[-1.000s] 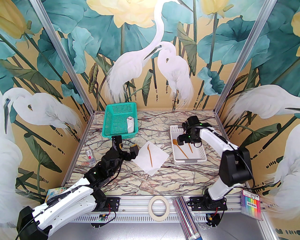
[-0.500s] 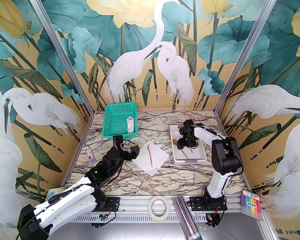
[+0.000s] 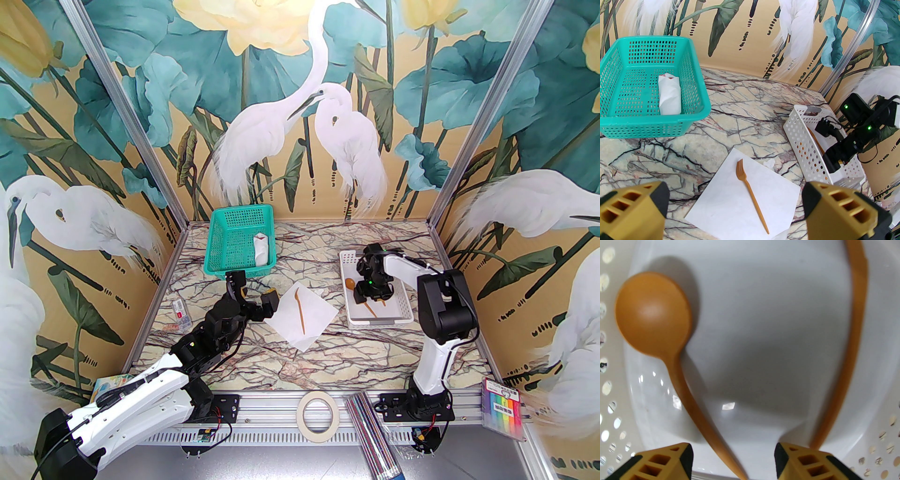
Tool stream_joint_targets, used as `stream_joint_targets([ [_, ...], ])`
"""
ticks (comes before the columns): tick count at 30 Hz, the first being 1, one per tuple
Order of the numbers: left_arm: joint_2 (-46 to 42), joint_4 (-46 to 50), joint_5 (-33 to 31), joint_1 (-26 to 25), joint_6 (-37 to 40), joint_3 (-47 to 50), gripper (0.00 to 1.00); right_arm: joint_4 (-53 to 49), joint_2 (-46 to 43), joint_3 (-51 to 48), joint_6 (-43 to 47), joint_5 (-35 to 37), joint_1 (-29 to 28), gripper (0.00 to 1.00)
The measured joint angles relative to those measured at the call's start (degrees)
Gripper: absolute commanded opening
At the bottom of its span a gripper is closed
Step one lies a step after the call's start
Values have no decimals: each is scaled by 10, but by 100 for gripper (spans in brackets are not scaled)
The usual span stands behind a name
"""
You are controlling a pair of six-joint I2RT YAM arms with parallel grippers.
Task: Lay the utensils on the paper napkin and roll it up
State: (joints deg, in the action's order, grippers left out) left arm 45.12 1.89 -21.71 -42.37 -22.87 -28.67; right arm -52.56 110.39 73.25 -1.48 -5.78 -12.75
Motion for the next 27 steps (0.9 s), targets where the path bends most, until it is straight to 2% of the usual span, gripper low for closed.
stream_joint_targets([
  [18, 4, 1, 0, 0, 4, -15, 99, -5, 9, 9, -17, 18, -3, 33],
  [27, 4, 1, 0, 0, 6, -15, 99, 1, 9, 5, -19, 23, -3, 23],
])
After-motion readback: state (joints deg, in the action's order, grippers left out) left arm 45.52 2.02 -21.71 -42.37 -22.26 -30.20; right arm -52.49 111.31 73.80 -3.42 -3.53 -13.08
